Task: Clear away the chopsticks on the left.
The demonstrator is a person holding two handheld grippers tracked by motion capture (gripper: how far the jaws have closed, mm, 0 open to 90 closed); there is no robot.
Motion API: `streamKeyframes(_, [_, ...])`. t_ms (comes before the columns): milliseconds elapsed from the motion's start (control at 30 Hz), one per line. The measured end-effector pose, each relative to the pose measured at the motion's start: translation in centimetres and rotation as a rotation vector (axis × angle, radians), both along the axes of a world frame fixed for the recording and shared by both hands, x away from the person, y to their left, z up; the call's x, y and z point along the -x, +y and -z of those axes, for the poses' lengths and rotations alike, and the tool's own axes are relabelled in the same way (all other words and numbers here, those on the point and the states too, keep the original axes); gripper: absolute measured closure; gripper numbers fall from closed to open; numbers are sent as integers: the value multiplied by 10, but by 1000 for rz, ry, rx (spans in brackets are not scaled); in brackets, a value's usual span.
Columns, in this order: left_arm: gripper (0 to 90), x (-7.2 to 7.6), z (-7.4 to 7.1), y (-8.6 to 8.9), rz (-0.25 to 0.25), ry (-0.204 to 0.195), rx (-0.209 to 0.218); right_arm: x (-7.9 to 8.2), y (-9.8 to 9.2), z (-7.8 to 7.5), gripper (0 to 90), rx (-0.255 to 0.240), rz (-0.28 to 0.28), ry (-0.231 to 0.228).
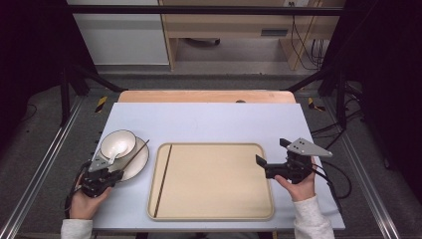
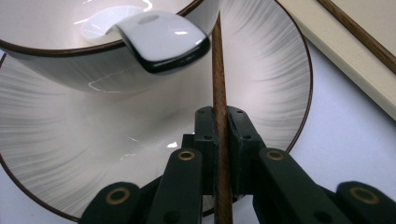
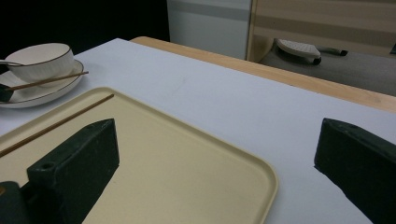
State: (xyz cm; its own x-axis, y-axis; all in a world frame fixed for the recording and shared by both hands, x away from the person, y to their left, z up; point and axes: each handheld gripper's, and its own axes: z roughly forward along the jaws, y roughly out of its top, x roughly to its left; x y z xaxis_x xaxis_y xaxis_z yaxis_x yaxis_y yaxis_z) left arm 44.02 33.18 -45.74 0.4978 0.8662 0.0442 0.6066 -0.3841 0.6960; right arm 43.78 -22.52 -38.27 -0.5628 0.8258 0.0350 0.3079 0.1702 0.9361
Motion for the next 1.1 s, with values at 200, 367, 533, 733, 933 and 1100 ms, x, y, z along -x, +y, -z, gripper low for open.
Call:
streamKeyframes(200, [835, 5, -7, -5, 15, -18, 10, 0, 0, 0, 5, 1, 1, 0])
streamKeyframes(367, [835, 11, -14, -16, 18, -43, 19, 1, -2, -2, 4, -5, 7, -7])
streamKeyframes(533, [836, 17, -18, -30, 2, -68, 59, 2, -4, -2, 4, -6, 7, -9])
streamKeyframes(733, [835, 23, -20, -46, -20, -79, 95, 2, -4, -2, 4, -7, 12, -8])
streamKeyframes(933, [836, 29, -20, -62, -46, -89, 100, 2, -4, -3, 4, -9, 12, -10])
streamKeyframes(1100, [835, 34, -20, -76, -59, -101, 110, 2, -4, -3, 5, -8, 11, -11])
